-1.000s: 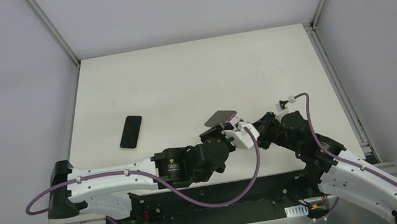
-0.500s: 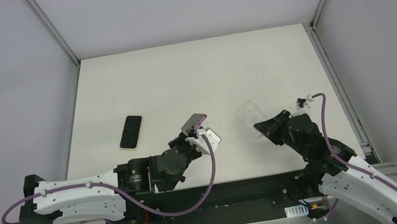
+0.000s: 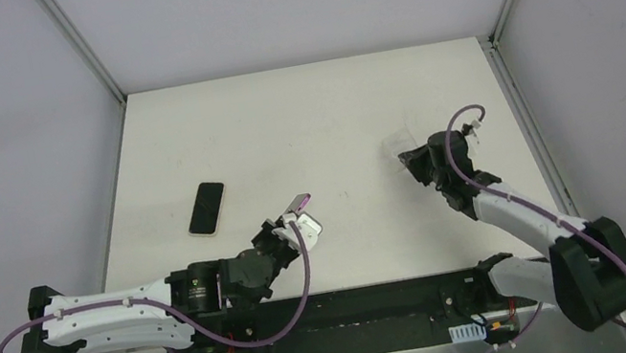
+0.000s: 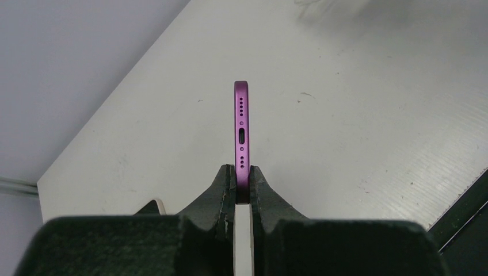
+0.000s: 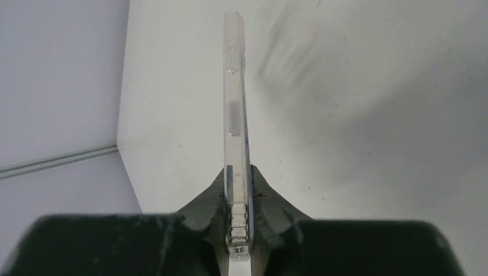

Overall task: Take the phone out of the phone case
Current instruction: Place the phone case at the center of the board.

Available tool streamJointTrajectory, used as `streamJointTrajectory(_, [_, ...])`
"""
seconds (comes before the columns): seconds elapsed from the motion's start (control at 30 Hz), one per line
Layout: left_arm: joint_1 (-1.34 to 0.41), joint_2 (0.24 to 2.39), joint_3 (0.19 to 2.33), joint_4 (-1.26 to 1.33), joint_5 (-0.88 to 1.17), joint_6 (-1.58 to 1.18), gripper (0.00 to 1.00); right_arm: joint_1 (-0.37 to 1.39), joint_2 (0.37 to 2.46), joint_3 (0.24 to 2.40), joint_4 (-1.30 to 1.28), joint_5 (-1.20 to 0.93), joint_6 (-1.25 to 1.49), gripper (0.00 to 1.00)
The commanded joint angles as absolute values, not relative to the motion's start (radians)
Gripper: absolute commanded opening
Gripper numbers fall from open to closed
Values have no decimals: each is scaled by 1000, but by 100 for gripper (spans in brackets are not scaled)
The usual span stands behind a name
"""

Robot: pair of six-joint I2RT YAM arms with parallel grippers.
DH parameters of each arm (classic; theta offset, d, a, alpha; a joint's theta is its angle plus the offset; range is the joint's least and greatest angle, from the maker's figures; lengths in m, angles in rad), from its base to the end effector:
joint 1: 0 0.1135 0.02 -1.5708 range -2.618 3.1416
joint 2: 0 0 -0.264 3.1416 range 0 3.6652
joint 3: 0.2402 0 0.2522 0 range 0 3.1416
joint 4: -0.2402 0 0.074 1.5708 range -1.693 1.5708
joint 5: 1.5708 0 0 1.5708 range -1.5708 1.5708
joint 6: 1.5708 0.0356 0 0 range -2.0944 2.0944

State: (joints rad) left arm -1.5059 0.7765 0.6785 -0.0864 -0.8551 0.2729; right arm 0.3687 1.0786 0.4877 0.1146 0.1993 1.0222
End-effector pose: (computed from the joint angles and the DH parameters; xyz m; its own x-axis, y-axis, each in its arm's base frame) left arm 0.0383 -0.1749 0.3164 0.1521 0.3872 -0.9094 0.5874 0.7045 0.3982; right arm 0.2160 0.0759 0.2096 -0.3844 0.7481 -0.5409 0.2663 0.6509 0.7110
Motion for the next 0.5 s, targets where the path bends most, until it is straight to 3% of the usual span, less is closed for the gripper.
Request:
streamJointTrajectory(0.0, [-1513,746,661,-12,-864,234,0,296,1253,604,339,110,1086,0])
streamJointTrajectory(0.47, [-1513,627,590,-5,-862,186,0,250,1697,861,400,84,1143,0])
